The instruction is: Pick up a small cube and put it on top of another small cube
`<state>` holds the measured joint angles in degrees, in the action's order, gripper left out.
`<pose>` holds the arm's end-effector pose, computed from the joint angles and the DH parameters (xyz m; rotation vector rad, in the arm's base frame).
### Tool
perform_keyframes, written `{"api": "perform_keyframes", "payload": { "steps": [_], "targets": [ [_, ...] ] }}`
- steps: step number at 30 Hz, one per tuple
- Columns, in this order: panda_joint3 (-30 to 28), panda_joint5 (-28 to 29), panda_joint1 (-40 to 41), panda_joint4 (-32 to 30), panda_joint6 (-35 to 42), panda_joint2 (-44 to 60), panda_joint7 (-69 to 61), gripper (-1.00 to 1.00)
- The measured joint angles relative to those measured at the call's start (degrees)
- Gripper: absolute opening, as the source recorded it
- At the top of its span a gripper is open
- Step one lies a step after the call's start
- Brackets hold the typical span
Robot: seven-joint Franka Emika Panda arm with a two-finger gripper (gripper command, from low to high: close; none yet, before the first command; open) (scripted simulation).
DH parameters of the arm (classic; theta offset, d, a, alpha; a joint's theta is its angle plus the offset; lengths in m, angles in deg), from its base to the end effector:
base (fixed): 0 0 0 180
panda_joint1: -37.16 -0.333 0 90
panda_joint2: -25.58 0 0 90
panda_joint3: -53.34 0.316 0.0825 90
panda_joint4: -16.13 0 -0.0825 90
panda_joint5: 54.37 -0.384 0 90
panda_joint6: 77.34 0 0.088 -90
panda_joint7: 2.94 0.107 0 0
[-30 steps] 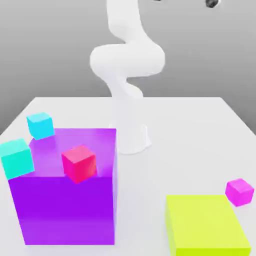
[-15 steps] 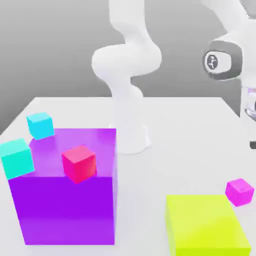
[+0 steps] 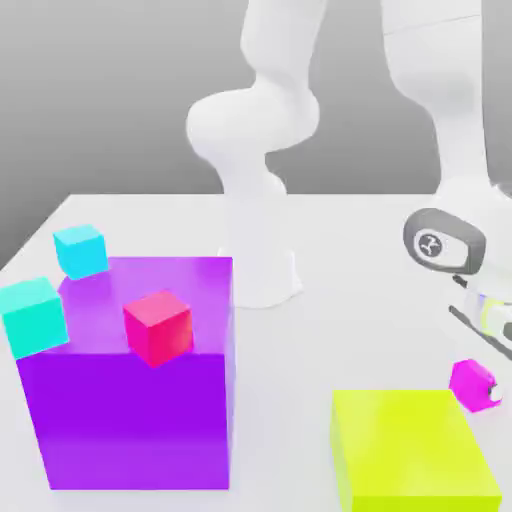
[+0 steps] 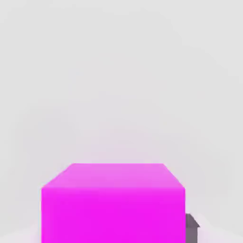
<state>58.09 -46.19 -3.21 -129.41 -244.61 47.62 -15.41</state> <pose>0.3054 0.3243 0.1310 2.6456 1.6929 -0.0030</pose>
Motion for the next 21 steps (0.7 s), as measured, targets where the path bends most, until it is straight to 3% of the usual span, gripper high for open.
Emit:
{"api": "perform_keyframes", "payload": {
  "steps": [7,14,21],
  "targets": [
    [2.4,-4.4,2.6,-1.7,9.8,-11.7,-4.5,-1.0],
    [-5.0,-5.6,18.2,4.5,26.9,-23.9,-25.4,-1.0],
    [-15.3,-4.1,27.8,10.6,42.9,-33.7,-44.7,-1.0]
  ]
}}
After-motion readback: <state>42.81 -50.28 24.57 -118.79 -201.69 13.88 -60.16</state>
